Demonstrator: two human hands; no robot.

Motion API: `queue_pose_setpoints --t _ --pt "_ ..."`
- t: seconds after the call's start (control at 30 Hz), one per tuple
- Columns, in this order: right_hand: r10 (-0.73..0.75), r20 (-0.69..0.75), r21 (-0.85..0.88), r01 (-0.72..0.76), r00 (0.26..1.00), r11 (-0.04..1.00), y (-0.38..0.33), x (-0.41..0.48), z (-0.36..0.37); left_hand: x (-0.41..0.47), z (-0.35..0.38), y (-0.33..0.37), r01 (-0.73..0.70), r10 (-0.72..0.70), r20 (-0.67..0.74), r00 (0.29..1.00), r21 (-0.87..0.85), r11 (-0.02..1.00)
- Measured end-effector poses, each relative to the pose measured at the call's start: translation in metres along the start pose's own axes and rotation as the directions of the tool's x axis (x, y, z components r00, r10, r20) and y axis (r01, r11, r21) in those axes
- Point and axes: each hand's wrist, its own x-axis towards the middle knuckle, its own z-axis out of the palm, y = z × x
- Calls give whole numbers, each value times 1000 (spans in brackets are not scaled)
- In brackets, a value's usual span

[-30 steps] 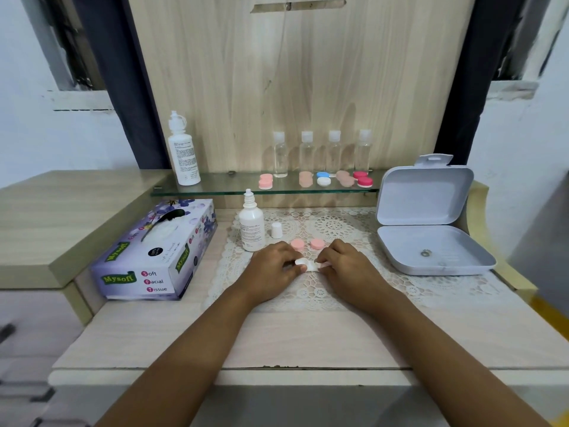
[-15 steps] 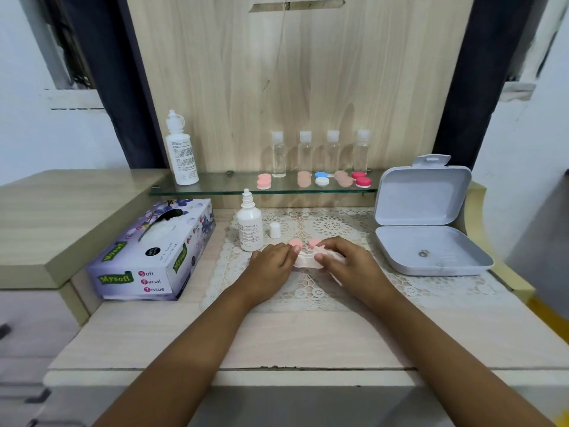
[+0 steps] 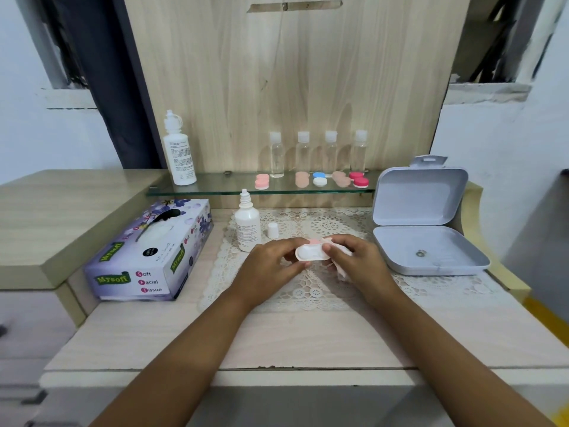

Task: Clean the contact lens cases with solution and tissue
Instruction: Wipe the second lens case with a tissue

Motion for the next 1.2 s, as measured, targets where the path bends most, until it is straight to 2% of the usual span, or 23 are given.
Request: queue_pose_setpoints --t 0.1,0.17,0.27,0.33,0.4,0.6,0.67,0.83,0.97,1.2 --pt "39 -82 22 -37 996 999 4 5 0 0 1 2 -3 3 -10 1000 0 1000" --pt "-22 -176 -66 10 984 998 8 7 -1 0 0 2 15 -16 -9 1000 -18 1000" --pt "-290 -198 -352 209 936 913 9 1 -1 0 0 1 32 -32 9 999 -47 998" --pt "-476 -106 -477 376 873 794 11 -1 2 0 0 2 57 -56 15 998 -83 995" --pt "-591 -20 -542 488 807 684 18 2 4 1 -1 2 73 -70 27 997 -117 990" --pt "-649 136 -558 599 748 574 22 -1 8 0 -1 3 65 -56 70 996 -140 988" --pt "-644 132 -558 594 753 580 21 -1 8 0 -2 3 70 -60 68 996 -153 986" --pt "-614 3 -591 496 790 636 21 3 3 1 -2 3 84 -75 63 995 -166 982" --pt "-610 72 -573 533 789 622 22 -2 5 0 -2 1 84 -73 67 995 -178 980" --pt "-676 204 -493 671 708 553 20 -7 14 0 -3 3 55 -43 85 996 -144 988"
